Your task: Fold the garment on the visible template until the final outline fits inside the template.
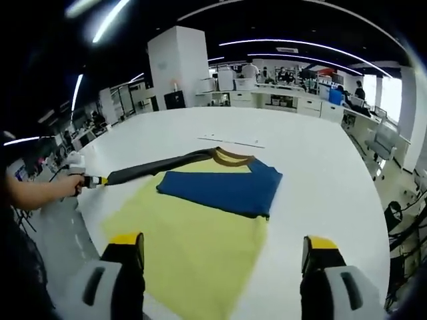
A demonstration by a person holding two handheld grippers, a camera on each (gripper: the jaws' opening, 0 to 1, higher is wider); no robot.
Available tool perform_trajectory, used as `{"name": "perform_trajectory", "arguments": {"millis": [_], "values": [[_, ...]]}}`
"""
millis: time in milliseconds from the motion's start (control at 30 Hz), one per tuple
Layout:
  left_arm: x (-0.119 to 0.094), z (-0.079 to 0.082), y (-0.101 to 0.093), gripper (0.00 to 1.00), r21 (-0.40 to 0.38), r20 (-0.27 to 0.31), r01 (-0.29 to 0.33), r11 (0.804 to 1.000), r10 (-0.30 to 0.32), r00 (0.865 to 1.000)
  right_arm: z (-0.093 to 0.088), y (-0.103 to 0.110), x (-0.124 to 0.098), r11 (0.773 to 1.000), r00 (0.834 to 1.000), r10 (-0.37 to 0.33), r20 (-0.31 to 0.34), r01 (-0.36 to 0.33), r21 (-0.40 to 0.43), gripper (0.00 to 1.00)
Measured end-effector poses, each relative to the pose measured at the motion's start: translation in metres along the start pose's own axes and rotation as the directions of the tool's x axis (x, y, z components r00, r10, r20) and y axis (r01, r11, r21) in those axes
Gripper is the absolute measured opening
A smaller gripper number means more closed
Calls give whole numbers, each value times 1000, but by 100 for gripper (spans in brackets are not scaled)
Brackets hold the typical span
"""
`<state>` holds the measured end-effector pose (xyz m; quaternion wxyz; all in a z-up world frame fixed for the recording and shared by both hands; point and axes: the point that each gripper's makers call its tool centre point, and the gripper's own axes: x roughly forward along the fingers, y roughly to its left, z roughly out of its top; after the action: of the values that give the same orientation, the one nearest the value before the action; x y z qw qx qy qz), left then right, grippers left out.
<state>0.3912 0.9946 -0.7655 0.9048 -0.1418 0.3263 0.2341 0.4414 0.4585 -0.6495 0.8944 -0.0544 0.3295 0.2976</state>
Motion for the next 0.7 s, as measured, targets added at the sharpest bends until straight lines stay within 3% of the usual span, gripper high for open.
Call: {"name": "perform_trajectory", "arguments": {"millis": [233, 500, 700], "values": [[5, 18, 3, 0, 47, 11, 27, 999, -27, 1000, -1, -1, 0, 1000, 1000, -2, -5, 2, 4, 99], [7, 49, 11, 0, 165, 57, 17, 986, -26, 998, -3, -4, 1, 1000, 1000, -7, -9, 7, 6, 99], [20, 57, 13, 0, 236, 57, 21, 971, -35, 998, -4, -6, 1, 1000, 1000, -16, -16, 16, 11, 99]]}}
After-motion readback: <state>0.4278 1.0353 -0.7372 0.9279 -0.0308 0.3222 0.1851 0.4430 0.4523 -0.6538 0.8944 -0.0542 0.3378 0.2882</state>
